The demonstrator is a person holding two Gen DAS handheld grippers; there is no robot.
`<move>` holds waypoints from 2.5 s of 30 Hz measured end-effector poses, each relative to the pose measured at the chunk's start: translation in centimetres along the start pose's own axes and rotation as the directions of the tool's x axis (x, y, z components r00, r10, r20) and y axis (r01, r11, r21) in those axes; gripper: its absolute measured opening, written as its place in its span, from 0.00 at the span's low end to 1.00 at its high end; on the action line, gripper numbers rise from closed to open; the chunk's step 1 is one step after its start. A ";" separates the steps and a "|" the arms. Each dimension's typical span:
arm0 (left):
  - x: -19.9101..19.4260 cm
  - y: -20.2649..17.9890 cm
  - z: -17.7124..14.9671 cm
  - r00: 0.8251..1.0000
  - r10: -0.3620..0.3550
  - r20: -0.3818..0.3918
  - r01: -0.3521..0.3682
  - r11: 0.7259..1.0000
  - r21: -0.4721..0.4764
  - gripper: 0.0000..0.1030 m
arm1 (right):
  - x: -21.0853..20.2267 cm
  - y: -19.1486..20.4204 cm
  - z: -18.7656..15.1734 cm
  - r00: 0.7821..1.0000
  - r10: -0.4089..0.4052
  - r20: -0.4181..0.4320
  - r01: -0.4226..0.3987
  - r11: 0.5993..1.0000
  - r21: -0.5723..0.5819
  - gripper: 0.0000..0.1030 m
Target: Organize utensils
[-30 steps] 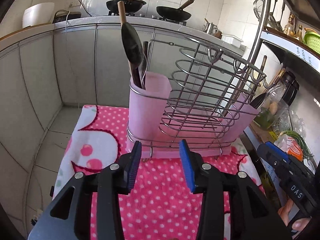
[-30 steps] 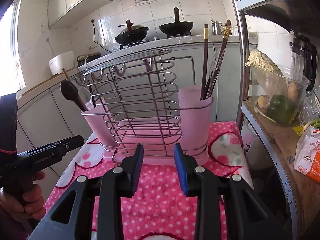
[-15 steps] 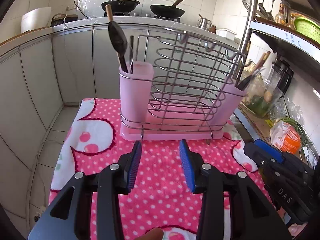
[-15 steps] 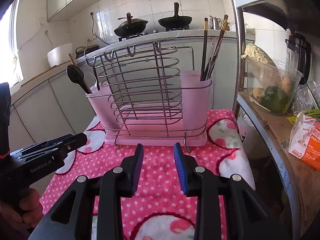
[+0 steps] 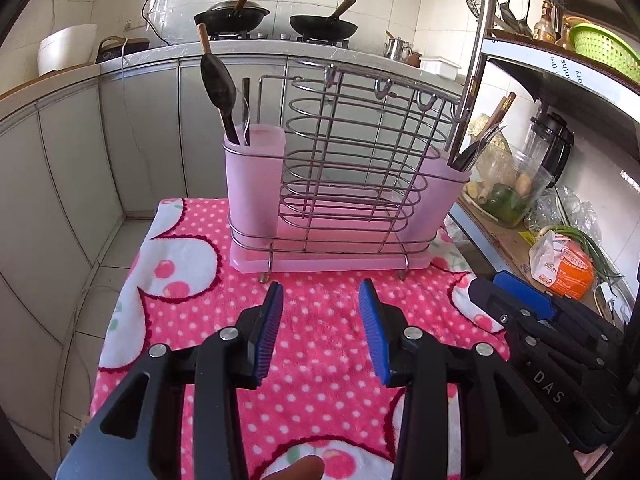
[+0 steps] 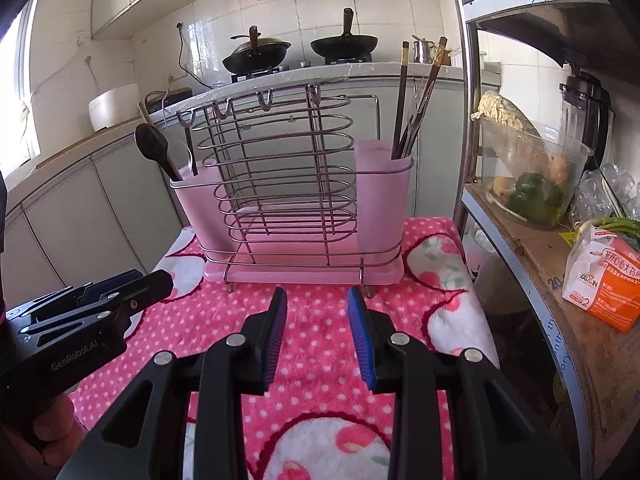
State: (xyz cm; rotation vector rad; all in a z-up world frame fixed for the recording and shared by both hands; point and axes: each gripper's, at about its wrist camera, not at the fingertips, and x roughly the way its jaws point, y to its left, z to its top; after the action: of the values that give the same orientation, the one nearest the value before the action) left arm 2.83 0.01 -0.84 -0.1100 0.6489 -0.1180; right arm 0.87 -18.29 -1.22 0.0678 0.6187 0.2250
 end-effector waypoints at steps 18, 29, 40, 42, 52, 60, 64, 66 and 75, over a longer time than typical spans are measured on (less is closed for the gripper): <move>-0.7 0.0 -0.4 1.000 -0.003 0.005 0.003 1.000 0.005 0.39 | -0.1 0.2 -0.1 0.999 -0.034 -0.014 0.035 0.999 0.017 0.31; -1.0 -0.1 -0.6 1.000 -0.005 0.008 0.005 1.000 0.004 0.39 | -0.2 0.2 -0.1 0.999 -0.034 -0.017 0.035 0.999 0.012 0.31; -1.2 -0.1 -0.6 1.000 -0.007 0.011 0.007 1.000 -0.001 0.39 | -0.2 0.2 0.0 0.999 -0.035 -0.018 0.035 0.999 0.009 0.31; -1.3 -0.1 -0.6 1.000 -0.006 0.013 0.006 1.000 0.000 0.39 | -0.4 0.3 0.0 0.999 -0.038 -0.018 0.038 0.999 0.004 0.31; -1.4 0.0 -0.5 1.000 -0.006 0.015 0.006 1.000 0.005 0.39 | 0.0 0.5 0.0 0.999 -0.039 -0.031 0.039 0.999 -0.004 0.31; -1.4 0.0 -0.5 1.000 -0.007 0.016 0.007 1.000 0.007 0.39 | 0.1 0.4 0.0 0.999 -0.040 -0.032 0.040 0.999 -0.005 0.31; -1.3 -0.1 -0.6 1.000 -0.007 0.013 0.007 1.000 0.012 0.39 | 0.2 0.3 0.0 0.999 -0.039 -0.034 0.039 0.999 -0.004 0.31; -1.3 -0.1 -0.6 1.000 -0.007 0.012 0.007 1.000 0.015 0.39 | 0.1 0.3 0.0 0.999 -0.039 -0.032 0.039 0.999 -0.005 0.31; -1.3 -0.2 -0.7 1.000 -0.010 0.013 0.010 1.000 0.019 0.39 | 0.2 0.2 -0.2 0.999 -0.044 -0.031 0.044 0.999 0.000 0.31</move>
State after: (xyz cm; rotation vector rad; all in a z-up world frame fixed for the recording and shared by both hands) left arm 1.36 -0.05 -0.64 -0.0955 0.6338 -0.1329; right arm 0.86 -18.04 -1.45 0.0519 0.6502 0.1835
